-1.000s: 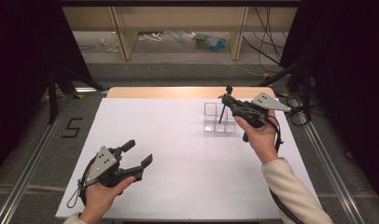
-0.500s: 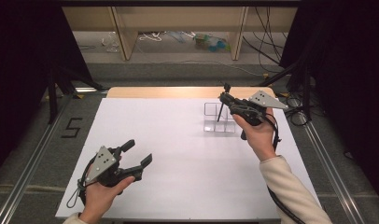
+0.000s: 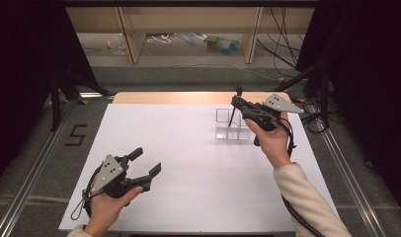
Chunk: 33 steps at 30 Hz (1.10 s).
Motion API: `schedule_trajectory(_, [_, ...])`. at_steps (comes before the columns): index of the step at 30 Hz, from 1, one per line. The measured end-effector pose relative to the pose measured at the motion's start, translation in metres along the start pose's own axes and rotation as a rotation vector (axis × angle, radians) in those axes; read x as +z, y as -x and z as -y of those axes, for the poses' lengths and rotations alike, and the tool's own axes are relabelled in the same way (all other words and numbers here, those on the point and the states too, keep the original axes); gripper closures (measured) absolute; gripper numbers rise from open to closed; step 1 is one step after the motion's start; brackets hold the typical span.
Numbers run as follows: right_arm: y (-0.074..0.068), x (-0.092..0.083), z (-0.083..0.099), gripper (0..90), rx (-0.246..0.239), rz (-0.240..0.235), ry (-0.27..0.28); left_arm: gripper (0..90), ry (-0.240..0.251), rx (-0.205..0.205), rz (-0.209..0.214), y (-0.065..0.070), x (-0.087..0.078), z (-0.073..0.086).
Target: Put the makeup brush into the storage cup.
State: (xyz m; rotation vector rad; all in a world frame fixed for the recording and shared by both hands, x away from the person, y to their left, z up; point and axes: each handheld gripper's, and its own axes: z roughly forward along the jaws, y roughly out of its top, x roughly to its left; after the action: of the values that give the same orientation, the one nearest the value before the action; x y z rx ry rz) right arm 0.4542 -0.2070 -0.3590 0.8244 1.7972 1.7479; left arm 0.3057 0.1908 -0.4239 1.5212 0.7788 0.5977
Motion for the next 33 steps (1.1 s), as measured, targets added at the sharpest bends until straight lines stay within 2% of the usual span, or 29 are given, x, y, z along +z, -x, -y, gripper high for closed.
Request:
schedule_trajectory(14, [-0.001,0.005,-0.002,85.5,0.003,0.004,0.001,20.3,0.003,-0.004,-0.001,-0.001,0.000,0.000])
schedule_trajectory(16, [-0.001,0.007,-0.002,85.5,0.006,0.007,0.018,20.3,0.004,-0.003,0.000,-0.001,0.000,0.000])
schedule_trajectory(18, [-0.001,0.007,-0.003,85.5,0.005,-0.001,0.001,20.3,0.005,-0.005,0.000,-0.001,0.000,0.000])
schedule_trajectory(22, [-0.001,0.010,-0.003,85.5,0.009,-0.008,0.001,20.3,0.003,-0.014,-0.002,-0.001,0.001,0.001])
schedule_trajectory(33, [-0.002,0.018,-0.002,85.5,0.009,-0.015,0.007,20.3,0.005,-0.005,-0.001,-0.002,0.000,0.000])
